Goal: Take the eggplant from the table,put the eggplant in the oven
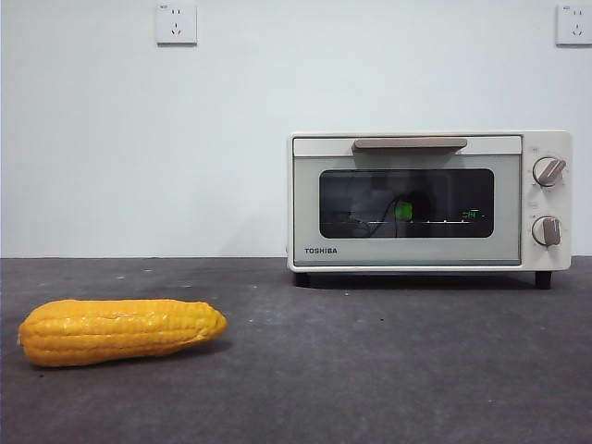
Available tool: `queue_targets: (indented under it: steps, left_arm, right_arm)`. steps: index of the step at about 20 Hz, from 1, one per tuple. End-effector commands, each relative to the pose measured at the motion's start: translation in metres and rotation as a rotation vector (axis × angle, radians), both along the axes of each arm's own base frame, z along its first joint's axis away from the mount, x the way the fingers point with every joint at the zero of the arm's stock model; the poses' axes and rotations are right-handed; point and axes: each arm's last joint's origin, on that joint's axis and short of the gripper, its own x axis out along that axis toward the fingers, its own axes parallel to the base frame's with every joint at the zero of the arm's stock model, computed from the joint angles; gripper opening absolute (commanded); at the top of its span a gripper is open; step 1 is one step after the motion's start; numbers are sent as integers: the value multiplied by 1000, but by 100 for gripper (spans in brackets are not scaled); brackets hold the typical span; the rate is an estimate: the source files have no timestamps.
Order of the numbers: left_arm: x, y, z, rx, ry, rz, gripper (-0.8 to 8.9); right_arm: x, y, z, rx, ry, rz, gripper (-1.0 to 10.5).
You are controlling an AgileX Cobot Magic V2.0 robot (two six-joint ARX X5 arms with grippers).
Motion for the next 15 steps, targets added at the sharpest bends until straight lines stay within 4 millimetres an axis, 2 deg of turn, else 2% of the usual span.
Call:
queue_targets:
  steps: [1,10,15]
  left_arm:
    - [-1,0,2,7,-17,-5,-5]
    - [-1,0,2,7,-16,-5,-4]
    - [0,-1,1,28,-27,-12,-4]
  right_arm:
    - [1,0,1,-7,-6,7,1]
    - [24,5,-4,-21,67,8,1]
    - [53,10,-13,-38,157,8,1]
